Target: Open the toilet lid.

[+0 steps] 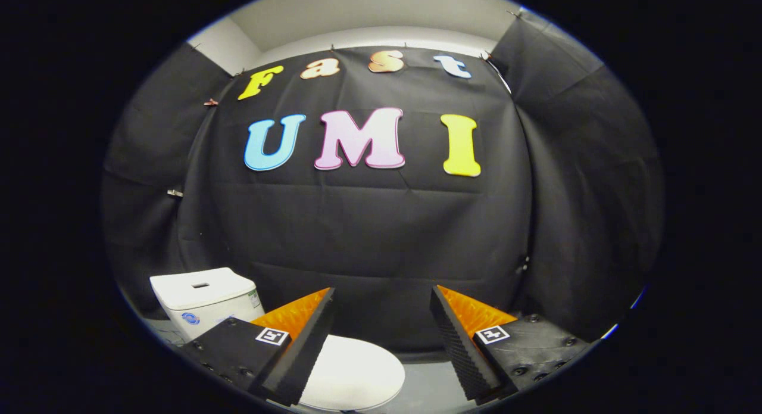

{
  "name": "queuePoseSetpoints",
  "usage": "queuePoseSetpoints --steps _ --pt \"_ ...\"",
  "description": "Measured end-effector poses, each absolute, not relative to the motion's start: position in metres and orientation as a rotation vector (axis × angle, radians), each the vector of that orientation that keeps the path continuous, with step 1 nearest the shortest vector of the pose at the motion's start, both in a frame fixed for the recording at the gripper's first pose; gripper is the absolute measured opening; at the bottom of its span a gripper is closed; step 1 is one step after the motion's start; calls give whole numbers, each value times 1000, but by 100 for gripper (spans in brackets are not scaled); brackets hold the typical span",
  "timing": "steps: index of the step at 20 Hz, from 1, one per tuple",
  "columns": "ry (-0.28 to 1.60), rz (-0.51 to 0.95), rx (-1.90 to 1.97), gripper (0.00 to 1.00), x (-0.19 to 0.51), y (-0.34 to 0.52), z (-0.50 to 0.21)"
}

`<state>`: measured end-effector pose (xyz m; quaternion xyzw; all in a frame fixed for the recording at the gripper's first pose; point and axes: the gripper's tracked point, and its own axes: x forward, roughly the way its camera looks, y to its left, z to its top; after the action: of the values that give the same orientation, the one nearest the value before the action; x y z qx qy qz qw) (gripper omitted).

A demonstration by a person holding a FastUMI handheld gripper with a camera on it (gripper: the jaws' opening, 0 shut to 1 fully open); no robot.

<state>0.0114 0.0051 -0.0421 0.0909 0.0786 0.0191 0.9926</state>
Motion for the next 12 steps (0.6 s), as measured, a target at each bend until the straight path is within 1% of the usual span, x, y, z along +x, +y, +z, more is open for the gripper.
queuePoseSetpoints --steps 4,6,9,12 --pt "386 37 352 99 8 -4 -108" --pt "516 67 434 98 0 -3 -146" --pt "757 112 607 99 -32 5 -207" --pt "960 68 860 99 -62 12 -251"
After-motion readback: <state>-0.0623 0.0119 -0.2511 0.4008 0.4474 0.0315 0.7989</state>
